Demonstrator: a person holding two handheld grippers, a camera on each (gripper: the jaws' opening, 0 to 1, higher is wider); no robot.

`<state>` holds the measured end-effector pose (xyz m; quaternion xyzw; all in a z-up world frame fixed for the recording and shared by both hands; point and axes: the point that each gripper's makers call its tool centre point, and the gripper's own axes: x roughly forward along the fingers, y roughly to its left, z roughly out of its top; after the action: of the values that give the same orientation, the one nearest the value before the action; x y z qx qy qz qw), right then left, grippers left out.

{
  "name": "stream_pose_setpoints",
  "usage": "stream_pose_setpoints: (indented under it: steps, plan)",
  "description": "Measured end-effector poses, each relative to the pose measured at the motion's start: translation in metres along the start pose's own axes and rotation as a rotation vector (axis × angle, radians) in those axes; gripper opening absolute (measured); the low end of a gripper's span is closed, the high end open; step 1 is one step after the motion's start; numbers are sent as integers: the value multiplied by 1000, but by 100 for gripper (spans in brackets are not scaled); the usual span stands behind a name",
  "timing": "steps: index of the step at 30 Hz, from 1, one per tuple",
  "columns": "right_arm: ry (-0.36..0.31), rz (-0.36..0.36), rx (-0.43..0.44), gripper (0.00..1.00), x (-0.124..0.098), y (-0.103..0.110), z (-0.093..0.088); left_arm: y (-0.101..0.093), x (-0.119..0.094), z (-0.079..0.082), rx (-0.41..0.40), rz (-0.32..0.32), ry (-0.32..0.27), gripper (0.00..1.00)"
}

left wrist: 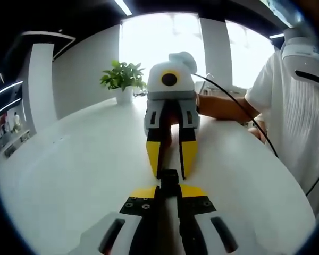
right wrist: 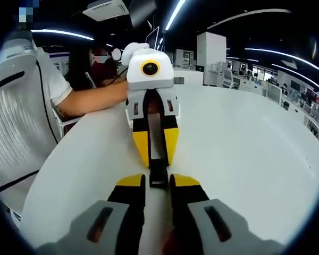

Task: Snap the two parts of the plastic buckle together until the buckle closes and remains connected.

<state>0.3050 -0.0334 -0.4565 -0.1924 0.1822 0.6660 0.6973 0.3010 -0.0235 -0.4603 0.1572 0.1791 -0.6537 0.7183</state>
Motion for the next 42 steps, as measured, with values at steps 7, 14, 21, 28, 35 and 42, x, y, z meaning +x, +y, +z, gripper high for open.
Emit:
stream_pose_setpoints:
  steps: [7, 14, 21, 28, 35, 42]
  plan:
    - [1, 0, -3, 24, 0, 0, 0, 0, 0, 0, 3, 1, 1, 12]
    - [1, 11, 0, 33, -1, 4, 0, 0, 0, 0, 13, 7, 1, 12]
    - [-10, 1, -11, 32, -3, 3, 3, 0, 0, 0, 14, 10, 2, 12]
    - [-9, -4, -12, 30, -4, 2, 3, 0, -1, 0, 18, 13, 1, 12]
    - [-16, -11, -13, 30, -7, 1, 5, 4, -1, 1, 23, 26, -1, 12]
    - [-36, -32, -16, 31, -15, -4, 9, 5, 2, 1, 6, -7, -18, 12]
